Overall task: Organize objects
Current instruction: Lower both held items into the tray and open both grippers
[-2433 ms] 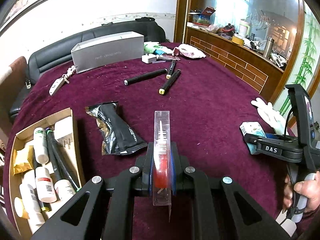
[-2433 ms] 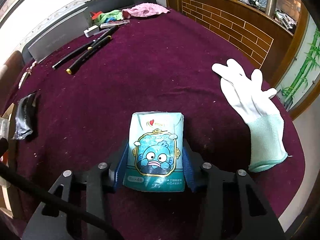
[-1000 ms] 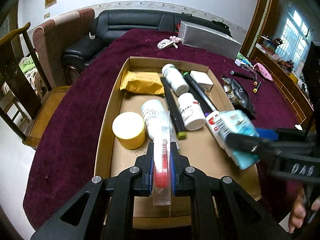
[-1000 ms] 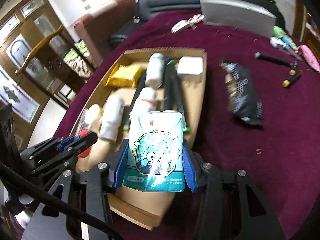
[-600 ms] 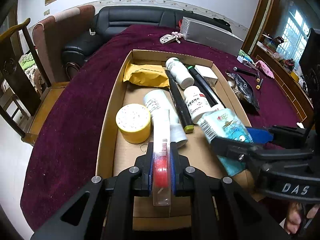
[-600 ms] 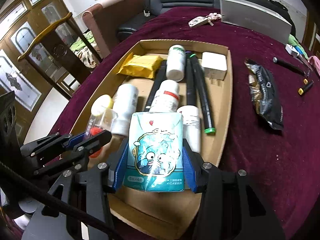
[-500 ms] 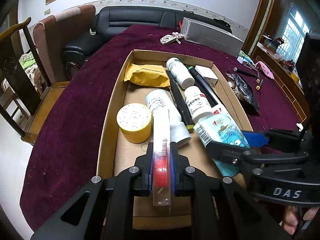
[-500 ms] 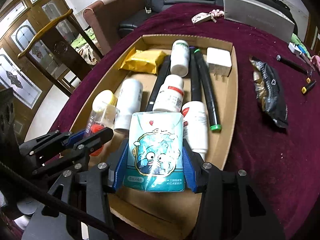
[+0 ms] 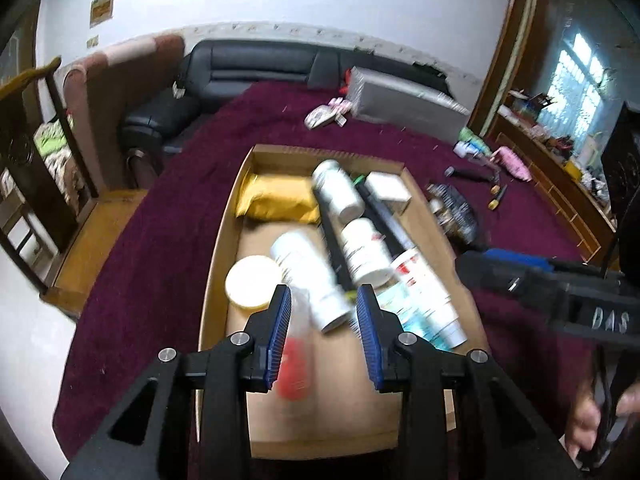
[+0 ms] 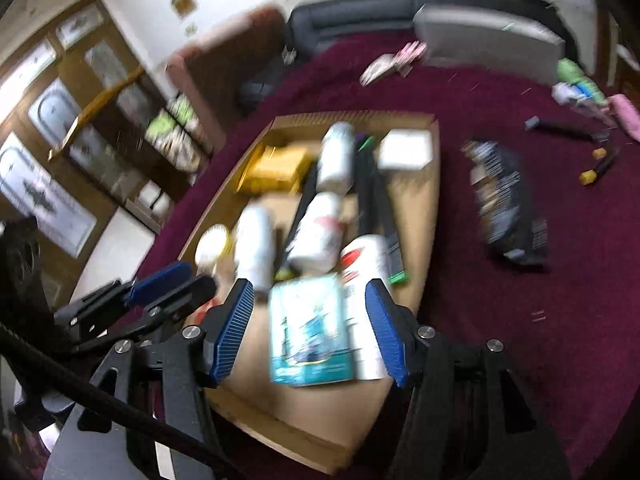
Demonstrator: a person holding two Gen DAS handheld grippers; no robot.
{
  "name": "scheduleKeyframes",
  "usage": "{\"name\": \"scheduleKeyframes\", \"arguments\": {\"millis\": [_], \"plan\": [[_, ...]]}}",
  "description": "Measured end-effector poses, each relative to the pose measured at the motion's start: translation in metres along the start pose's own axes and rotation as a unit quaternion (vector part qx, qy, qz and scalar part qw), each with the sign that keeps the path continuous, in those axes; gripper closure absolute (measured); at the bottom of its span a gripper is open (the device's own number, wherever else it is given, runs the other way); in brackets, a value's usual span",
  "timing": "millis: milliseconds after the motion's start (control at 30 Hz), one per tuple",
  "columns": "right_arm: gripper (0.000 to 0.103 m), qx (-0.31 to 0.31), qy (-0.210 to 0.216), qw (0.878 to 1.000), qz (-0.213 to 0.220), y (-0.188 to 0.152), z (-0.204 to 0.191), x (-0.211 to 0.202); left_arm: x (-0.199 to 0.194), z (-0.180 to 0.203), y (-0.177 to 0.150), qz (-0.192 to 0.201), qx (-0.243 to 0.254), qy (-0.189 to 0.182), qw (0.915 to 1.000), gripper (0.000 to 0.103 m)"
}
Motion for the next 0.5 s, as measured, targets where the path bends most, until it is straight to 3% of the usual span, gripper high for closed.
{"name": "scheduleKeyframes", "arguments": {"millis": [100, 200, 267, 500], "plan": [[0.032, 0.021, -0.064, 0.997, 0.035, 0.009, 0.047, -0.022, -0.006, 0.022, 0.012, 0.018, 0.021, -0.018, 0.9995, 0.06], [0.032, 0.046, -0.12, 0.991, 0.044, 0.004, 0.108, -0.035, -0.004, 0.048, 0.019, 0.021, 0.04, -0.044, 0.998, 0.06], [0.032, 0.07, -0.166, 0.983, 0.038, -0.006, 0.159, -0.039, 0.001, 0.066, 0.022, 0.018, 0.054, -0.057, 0.9968, 0.06], [0.032, 0.151, -0.251, 0.956, 0.003, -0.039, 0.297, -0.033, 0.022, 0.132, 0.027, -0.004, 0.101, -0.086, 0.9911, 0.06]]}}
Point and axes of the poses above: each gripper's, at about its wrist camera, not at the fingertips, and x roughly the way its jaws point, z to its right, y to its top, the point moved 10 cm from there along x, roughly the way its jaws point, and after that the axes turned 15 degrees about -y, right-handed, at the moved point
